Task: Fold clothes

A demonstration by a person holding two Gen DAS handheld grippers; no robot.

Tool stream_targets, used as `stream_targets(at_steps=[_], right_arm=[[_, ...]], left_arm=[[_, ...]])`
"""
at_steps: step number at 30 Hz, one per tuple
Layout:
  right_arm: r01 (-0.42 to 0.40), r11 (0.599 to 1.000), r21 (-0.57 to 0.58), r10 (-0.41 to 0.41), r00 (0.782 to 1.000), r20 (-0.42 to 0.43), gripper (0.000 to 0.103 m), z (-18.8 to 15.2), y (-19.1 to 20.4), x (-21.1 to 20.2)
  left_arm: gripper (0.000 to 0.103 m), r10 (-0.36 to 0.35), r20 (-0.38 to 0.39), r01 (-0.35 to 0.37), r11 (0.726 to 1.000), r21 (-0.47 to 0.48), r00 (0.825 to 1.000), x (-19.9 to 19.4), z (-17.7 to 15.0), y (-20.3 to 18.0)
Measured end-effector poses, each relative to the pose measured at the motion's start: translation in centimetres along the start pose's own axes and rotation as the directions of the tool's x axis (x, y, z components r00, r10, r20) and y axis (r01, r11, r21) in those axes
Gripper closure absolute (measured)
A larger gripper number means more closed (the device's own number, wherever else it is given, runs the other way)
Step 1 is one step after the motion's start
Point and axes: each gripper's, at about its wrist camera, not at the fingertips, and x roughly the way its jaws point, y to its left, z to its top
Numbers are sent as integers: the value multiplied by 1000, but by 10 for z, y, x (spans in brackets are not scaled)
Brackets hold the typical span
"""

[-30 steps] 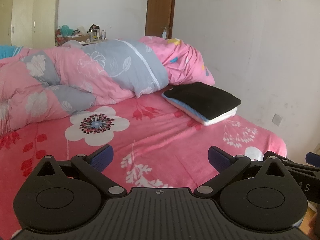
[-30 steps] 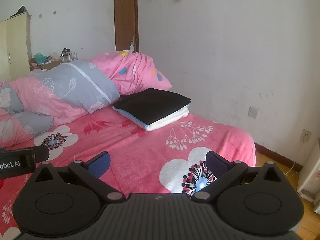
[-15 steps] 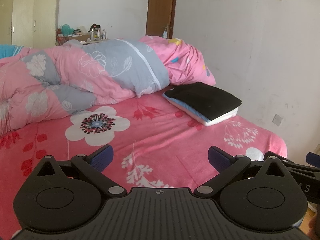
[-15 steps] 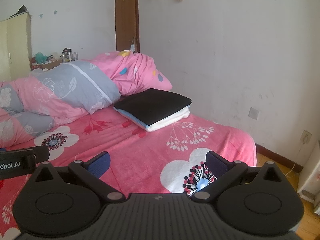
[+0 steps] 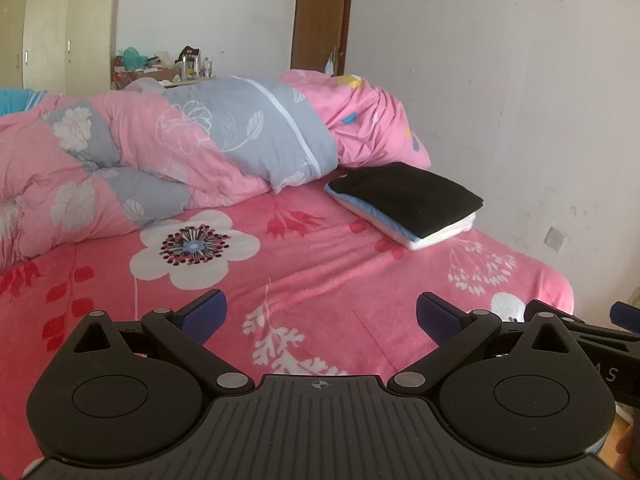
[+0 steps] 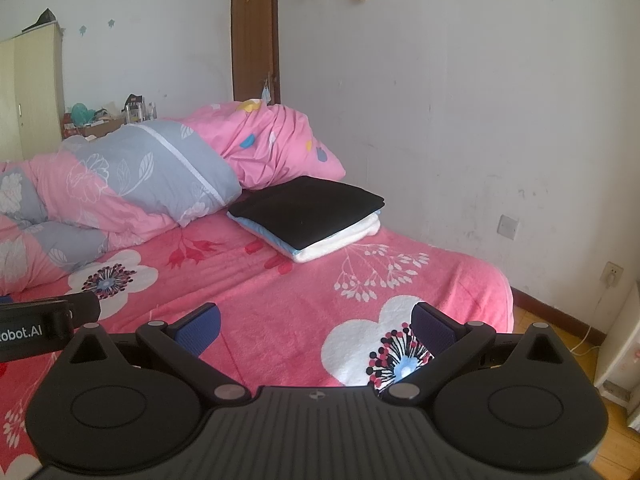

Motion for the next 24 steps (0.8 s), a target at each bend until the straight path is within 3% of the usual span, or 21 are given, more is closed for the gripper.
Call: stream_targets(at_steps=[24], right_arm=[[1, 1000, -1, -1, 1000, 0, 0, -2, 3, -3]], left_arm=[[1, 4, -3, -4, 1000, -8, 1000, 1, 1, 0]])
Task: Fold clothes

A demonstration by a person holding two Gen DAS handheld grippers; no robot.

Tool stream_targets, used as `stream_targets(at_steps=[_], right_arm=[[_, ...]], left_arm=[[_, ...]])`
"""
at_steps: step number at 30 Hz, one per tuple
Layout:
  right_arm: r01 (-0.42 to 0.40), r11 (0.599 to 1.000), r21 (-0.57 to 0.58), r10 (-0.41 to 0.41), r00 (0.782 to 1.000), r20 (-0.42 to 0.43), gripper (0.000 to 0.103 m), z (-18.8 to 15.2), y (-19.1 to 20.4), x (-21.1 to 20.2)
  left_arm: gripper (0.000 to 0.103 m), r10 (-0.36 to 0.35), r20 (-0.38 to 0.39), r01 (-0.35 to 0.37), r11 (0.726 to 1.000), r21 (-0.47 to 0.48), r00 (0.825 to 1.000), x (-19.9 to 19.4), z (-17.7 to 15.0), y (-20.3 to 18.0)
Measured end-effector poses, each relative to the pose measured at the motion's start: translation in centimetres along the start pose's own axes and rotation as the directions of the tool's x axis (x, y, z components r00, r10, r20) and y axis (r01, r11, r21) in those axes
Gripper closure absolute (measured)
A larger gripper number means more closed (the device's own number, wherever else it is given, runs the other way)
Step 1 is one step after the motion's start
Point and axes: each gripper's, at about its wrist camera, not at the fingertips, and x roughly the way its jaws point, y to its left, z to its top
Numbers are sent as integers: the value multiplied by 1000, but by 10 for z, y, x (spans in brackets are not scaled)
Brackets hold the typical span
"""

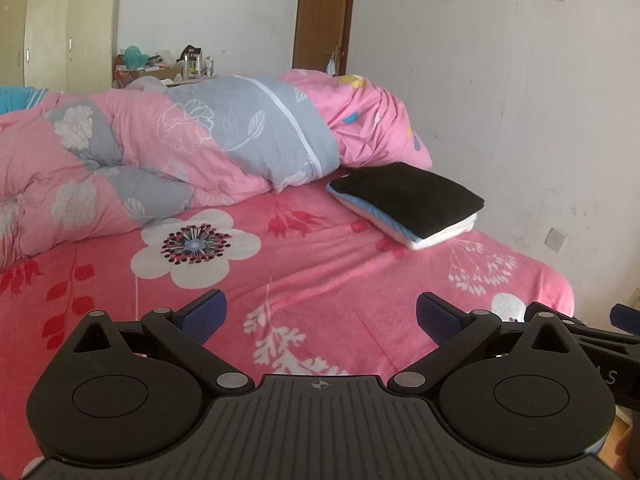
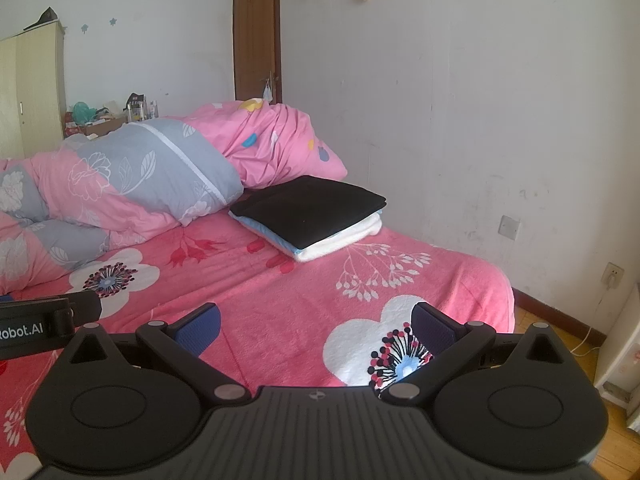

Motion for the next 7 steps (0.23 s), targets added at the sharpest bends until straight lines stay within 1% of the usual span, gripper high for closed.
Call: stream_targets(at_steps=[7], right_arm=[[-1, 1000, 1, 1, 1000, -1, 0, 0, 0, 1]], left_arm=[[1, 3, -2, -3, 1000, -1, 1000, 1, 0, 0]])
